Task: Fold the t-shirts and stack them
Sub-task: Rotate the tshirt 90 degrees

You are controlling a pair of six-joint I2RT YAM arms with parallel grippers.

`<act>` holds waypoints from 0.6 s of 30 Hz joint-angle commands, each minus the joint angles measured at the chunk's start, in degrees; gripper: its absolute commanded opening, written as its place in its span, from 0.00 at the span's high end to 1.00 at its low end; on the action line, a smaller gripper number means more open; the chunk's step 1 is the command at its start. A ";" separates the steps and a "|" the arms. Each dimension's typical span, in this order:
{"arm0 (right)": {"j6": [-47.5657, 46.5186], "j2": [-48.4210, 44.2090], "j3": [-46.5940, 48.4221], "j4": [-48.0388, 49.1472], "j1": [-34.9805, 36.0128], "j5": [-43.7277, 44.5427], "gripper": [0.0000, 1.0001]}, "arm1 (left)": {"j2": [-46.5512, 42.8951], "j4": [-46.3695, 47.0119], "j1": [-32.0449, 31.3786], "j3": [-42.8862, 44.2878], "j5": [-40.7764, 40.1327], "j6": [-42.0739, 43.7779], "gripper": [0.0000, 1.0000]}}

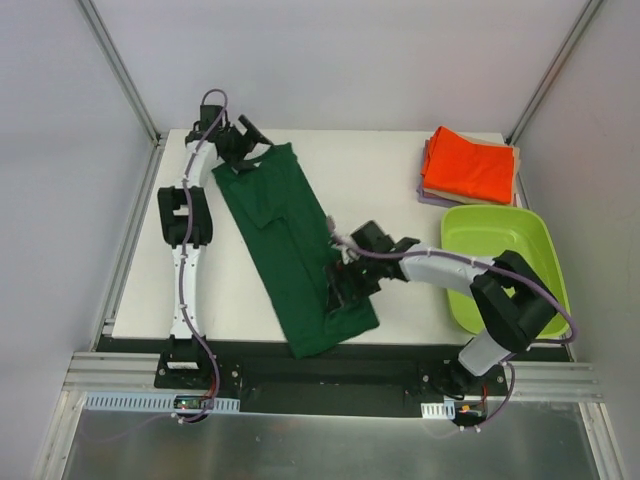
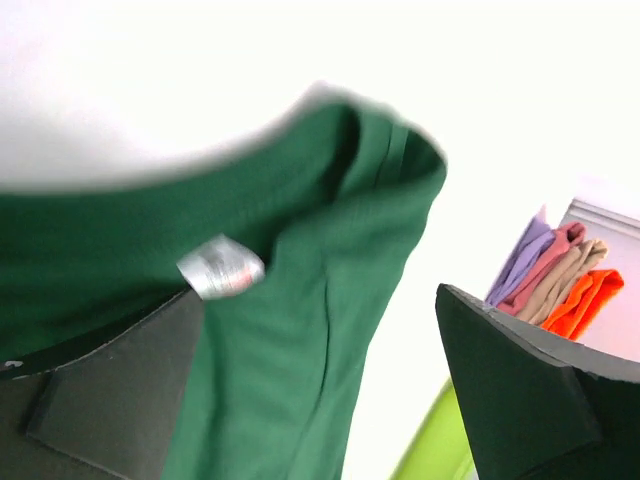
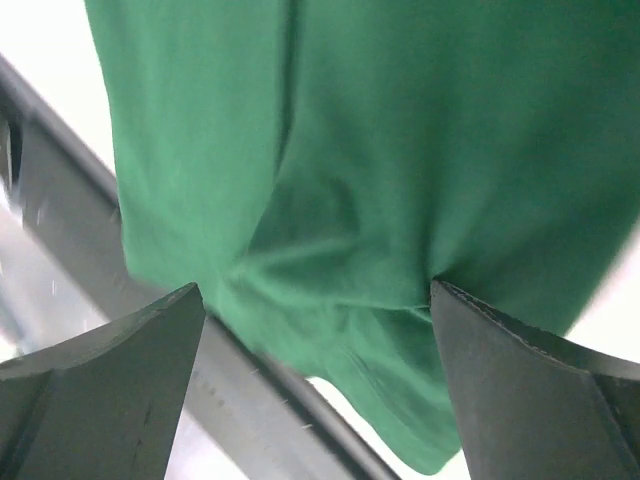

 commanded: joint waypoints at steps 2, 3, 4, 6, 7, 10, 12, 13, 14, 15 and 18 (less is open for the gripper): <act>1.14 -4.96 0.47 -6.66 14.56 -0.28 0.04 | 6.69 10.31 -6.43 16.03 1.84 -0.49 0.01; 1.05 -6.28 1.00 -6.40 14.75 0.96 0.04 | 3.98 13.56 -6.70 13.31 1.58 -0.85 0.01; 0.53 -7.86 1.00 -5.96 14.84 2.54 0.04 | 2.22 15.16 -6.87 10.58 1.14 -0.50 0.01; -1.05 -10.32 0.56 -4.91 14.84 4.57 0.04 | -2.88 15.61 -7.40 8.02 -1.49 2.30 0.01; -3.23 -11.29 -0.05 -4.55 14.84 5.09 0.04 | -5.25 15.53 -7.58 6.62 -1.41 3.18 0.01; -6.06 -13.84 -2.07 -3.85 14.93 5.27 0.04 | -12.98 15.35 -8.45 0.39 -0.35 7.04 0.01; -6.59 -14.46 -2.78 -3.76 14.93 5.10 0.04 | -18.95 14.04 -9.60 -6.63 -1.23 9.94 0.01; -6.51 -14.55 -2.78 -3.76 14.84 5.19 0.04 | -22.29 12.81 -10.21 -10.59 -2.10 10.74 0.01; -5.90 -14.73 -3.13 -3.32 14.93 5.45 0.04 | -25.19 11.76 -10.83 -15.93 -3.16 11.36 0.01; -5.37 -14.90 -3.56 -2.71 15.10 5.54 0.04 | -28.53 10.88 -11.53 -20.77 -3.95 12.23 0.01; -4.31 -15.69 -4.88 -1.39 15.54 5.63 0.04 | -36.89 8.85 -14.34 -36.68 -9.91 13.82 0.01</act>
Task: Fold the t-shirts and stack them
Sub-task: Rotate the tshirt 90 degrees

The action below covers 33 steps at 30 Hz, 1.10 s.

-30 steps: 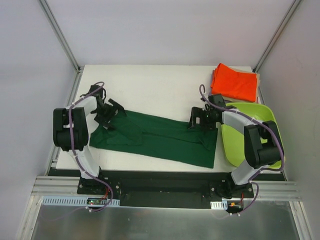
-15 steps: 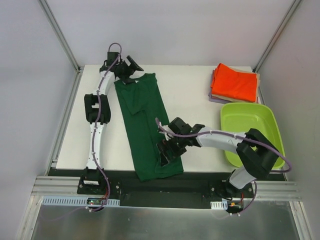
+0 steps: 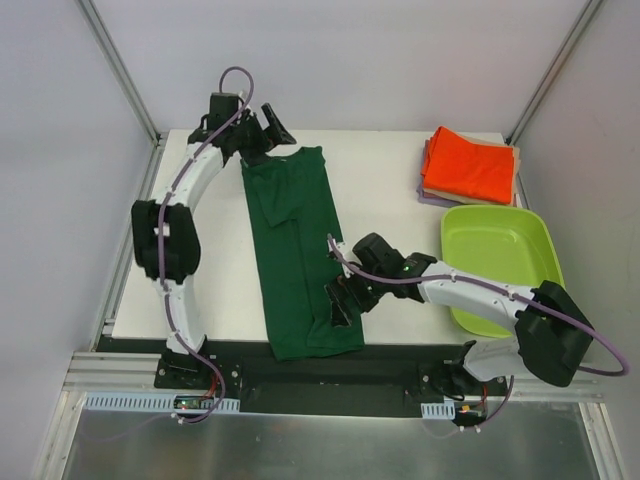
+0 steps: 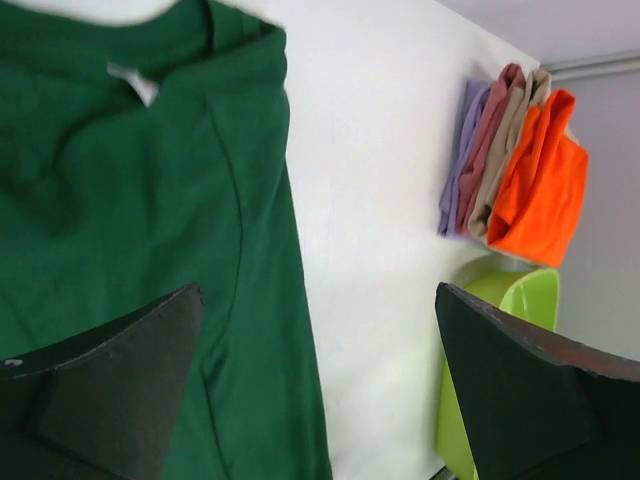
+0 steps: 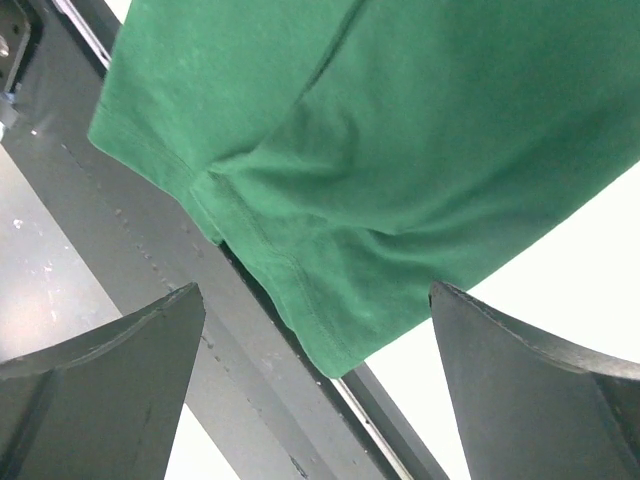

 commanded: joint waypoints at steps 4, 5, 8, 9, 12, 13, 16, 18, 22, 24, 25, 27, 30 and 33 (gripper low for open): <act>-1.25 -2.89 -3.49 2.96 2.65 -0.10 0.04 | -16.22 -3.85 -8.81 -28.86 -13.81 5.37 0.01; -1.78 -2.81 -3.59 3.23 3.18 -0.19 0.04 | -16.31 -4.38 -9.34 -30.63 -14.17 5.28 0.01; -2.84 -1.14 -2.89 3.41 4.68 -1.16 0.04 | -14.65 -4.82 -9.79 -33.64 -15.93 3.00 0.01; -2.93 -0.44 -2.88 4.02 5.03 -1.07 0.04 | -12.72 -5.17 -9.79 -33.20 -15.93 3.17 0.01; -3.19 2.02 -2.36 5.17 5.03 -0.46 0.04 | -7.98 -5.79 -9.79 -29.87 -15.58 4.13 0.01; -3.54 2.81 -2.01 5.17 5.03 0.07 0.04 | -5.96 -6.75 -9.70 -28.29 -15.49 4.22 0.01; -4.68 6.15 0.01 4.03 4.94 1.47 0.04 | 0.19 -9.12 -9.44 -21.44 -15.14 4.93 0.01; -5.38 8.08 1.42 3.94 4.94 1.57 0.04 | 5.55 -11.92 -9.09 -15.82 -14.96 5.19 0.01; -7.14 12.04 4.58 3.85 3.80 4.63 0.04 | 14.35 -16.15 -7.68 -3.26 -12.51 6.07 0.01; -8.63 13.71 6.95 2.63 2.58 5.34 0.04 | 17.16 -17.83 -6.89 2.89 -12.15 5.81 0.01; -9.77 14.59 8.87 0.88 2.05 5.87 0.04 | 18.48 -18.35 -6.37 6.06 -11.63 5.72 0.01; -12.49 15.56 11.87 -1.42 1.78 7.71 0.04 | 20.51 -19.15 -5.49 11.86 -9.17 5.63 0.01; -14.96 14.78 13.99 -1.87 1.78 8.68 0.04 | 20.43 -19.68 -4.87 17.42 -5.65 5.98 0.01; -16.54 11.88 13.56 -0.99 1.95 9.03 0.03 | 15.79 -19.59 -5.57 16.99 -4.50 7.82 0.01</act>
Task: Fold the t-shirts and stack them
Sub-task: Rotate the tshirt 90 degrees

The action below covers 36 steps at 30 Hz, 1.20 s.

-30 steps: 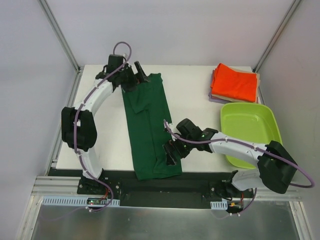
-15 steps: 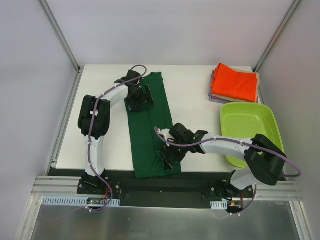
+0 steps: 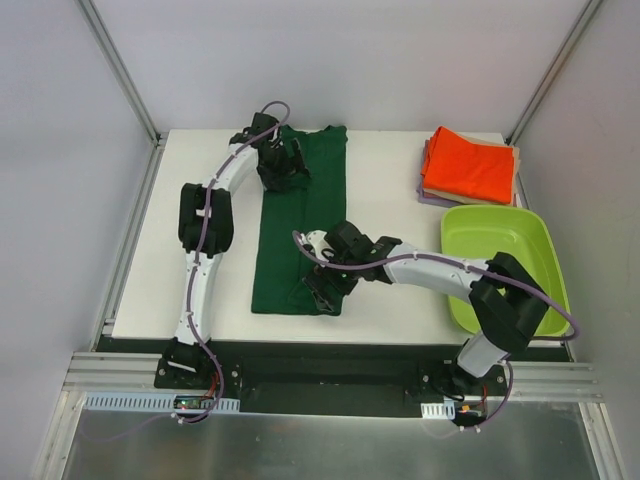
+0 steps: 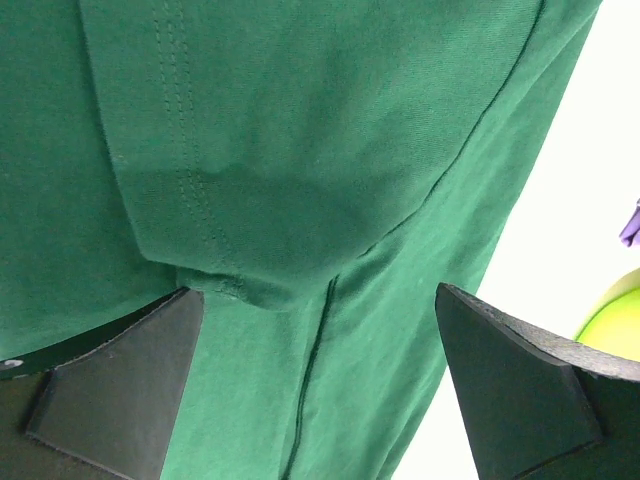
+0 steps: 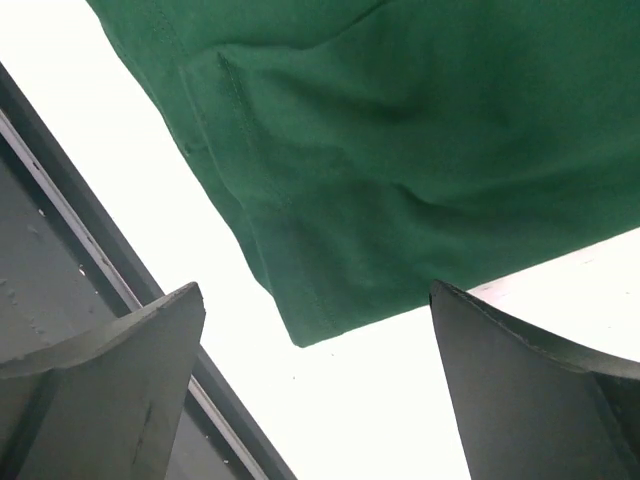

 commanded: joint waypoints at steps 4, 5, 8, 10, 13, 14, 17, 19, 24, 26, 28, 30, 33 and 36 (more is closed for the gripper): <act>-7.11 -7.53 -0.68 0.18 2.46 0.88 0.02 | -13.69 -2.37 -1.27 -5.47 0.76 4.95 0.01; -7.73 -7.88 -0.78 -0.78 3.16 0.27 0.02 | -16.85 -2.28 -1.53 -8.81 -0.20 4.52 0.01; -9.49 -7.89 0.28 -3.51 4.57 -0.71 0.03 | -26.96 -0.62 -3.11 -21.36 -3.72 3.81 0.01; -10.72 -7.80 -0.25 -3.43 5.45 0.52 0.04 | -33.99 2.36 -4.08 -32.25 -4.69 2.67 0.01; -11.25 -7.01 -1.04 -2.28 5.81 2.71 0.06 | -44.62 9.73 -4.26 -49.66 -3.73 -0.57 0.01; -10.73 -6.14 -0.26 -3.24 6.16 3.59 0.07 | -47.79 12.03 -4.26 -55.71 -3.64 -1.80 0.01; -10.81 -4.03 1.07 -3.52 7.38 6.32 0.07 | -56.94 22.74 -4.26 -71.72 0.64 -5.58 0.01; -11.69 -2.62 1.68 -4.03 8.26 7.20 0.09 | -59.94 28.28 -4.26 -78.50 3.90 -7.61 0.01; -13.09 1.68 3.00 -4.48 9.32 8.79 0.12 | -59.87 33.23 -4.26 -83.98 6.91 -9.90 0.01; -13.36 3.35 3.79 -4.39 9.32 9.31 0.14 | -59.51 33.49 -4.35 -85.47 6.73 -10.16 0.01; -12.92 4.59 4.84 -4.74 9.32 10.89 0.15 | -59.16 33.49 -4.35 -86.79 6.47 -9.82 0.01; -12.57 5.12 5.02 -4.13 9.41 12.39 0.16 | -58.90 33.49 -4.26 -87.76 5.33 -9.64 0.01; -12.04 5.21 4.76 -3.42 9.24 13.88 0.22 | -58.29 33.49 -4.26 -89.08 4.27 -9.03 0.01; -11.87 5.12 4.58 -3.60 9.32 16.78 0.25 | -57.32 32.97 -4.17 -89.26 4.00 -7.71 0.01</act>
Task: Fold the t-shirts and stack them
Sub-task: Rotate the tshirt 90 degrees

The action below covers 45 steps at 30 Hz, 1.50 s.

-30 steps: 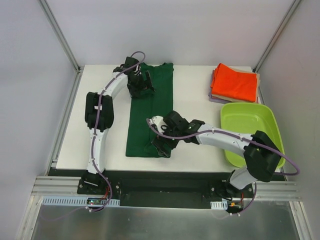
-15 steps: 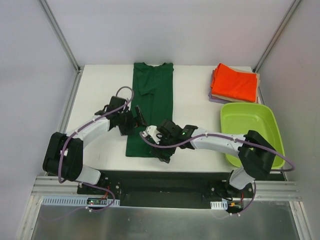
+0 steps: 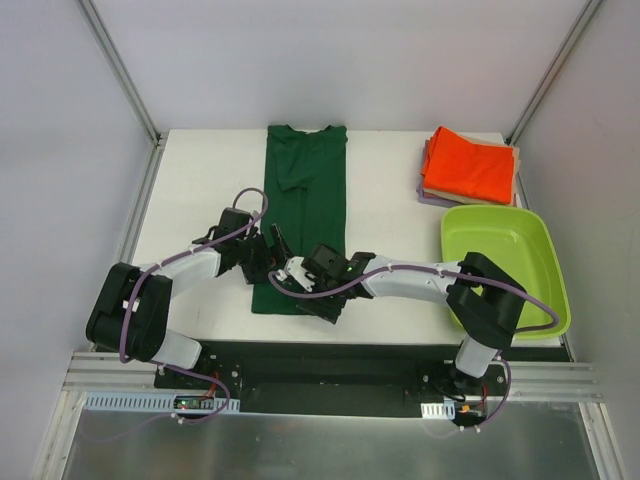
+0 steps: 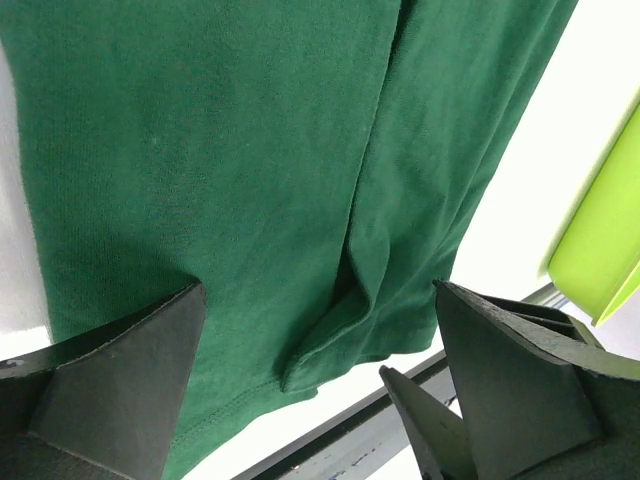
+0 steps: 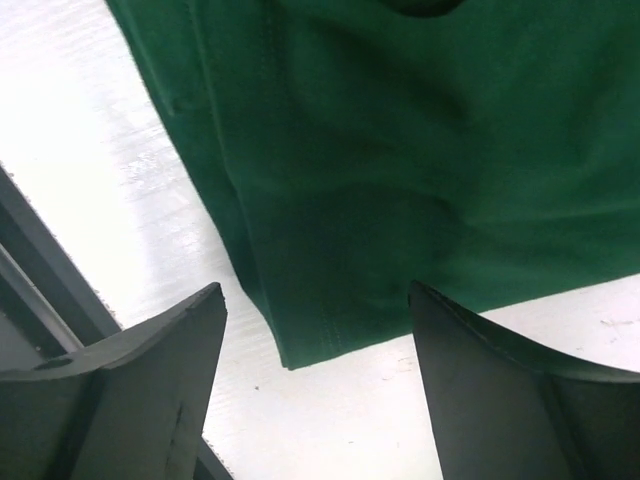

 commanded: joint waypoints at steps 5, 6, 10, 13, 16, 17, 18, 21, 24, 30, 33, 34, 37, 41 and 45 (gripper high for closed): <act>1.36 -0.45 2.18 -1.07 0.03 6.37 0.33 | 1.57 -2.78 0.70 -0.98 -3.47 4.00 0.01; 1.71 -0.63 2.27 -0.98 0.12 6.37 0.35 | 1.48 -3.14 0.71 -1.07 -4.00 4.44 0.01; 3.21 -0.81 2.27 0.16 0.03 7.33 0.42 | 1.92 -4.19 1.06 -0.80 -4.36 5.50 0.01; 3.56 -0.89 2.36 -0.01 0.03 7.69 0.45 | 2.62 -4.54 1.06 -0.28 -3.92 5.67 0.01; 3.65 -2.38 1.57 0.16 0.03 6.55 0.45 | 2.97 -4.63 1.06 -0.28 -4.01 5.76 0.01; 3.65 -2.74 1.39 0.25 -0.14 6.20 0.45 | 2.97 -4.72 1.06 -0.28 -4.18 5.76 0.01; 3.65 -3.17 1.30 0.16 -0.06 5.93 0.45 | 3.06 -4.63 1.06 -0.28 -4.10 5.85 0.01; 4.09 -4.14 0.86 0.34 -0.06 5.14 0.45 | 3.15 -4.90 1.14 -0.19 -4.01 5.94 0.01; 4.27 -4.76 0.51 0.77 -0.23 4.61 0.45 | 3.15 -5.16 1.14 -0.10 -4.18 6.20 0.01; 4.61 -3.18 0.69 0.42 -1.11 5.75 0.46 | 3.59 -5.42 1.14 -0.27 -4.36 6.29 0.01; 4.53 -1.95 0.86 0.07 -1.11 5.15 0.46 | 3.85 -5.42 1.14 -0.19 -4.36 6.38 0.01; 4.44 -1.77 0.78 0.16 -1.20 4.01 0.46 | 4.03 -5.42 1.14 -0.19 -4.36 6.38 0.01; 4.79 -1.51 0.69 0.42 -1.20 3.91 0.46 | 4.38 -5.51 1.14 0.08 -4.18 6.38 0.01; 4.79 -1.07 0.25 1.13 -1.20 2.94 0.46 | 4.64 -5.42 1.14 0.08 -4.01 6.46 0.01; 5.40 -0.81 -0.45 2.88 -1.20 3.55 0.53 | 4.64 -5.42 1.14 0.16 -3.83 6.46 0.01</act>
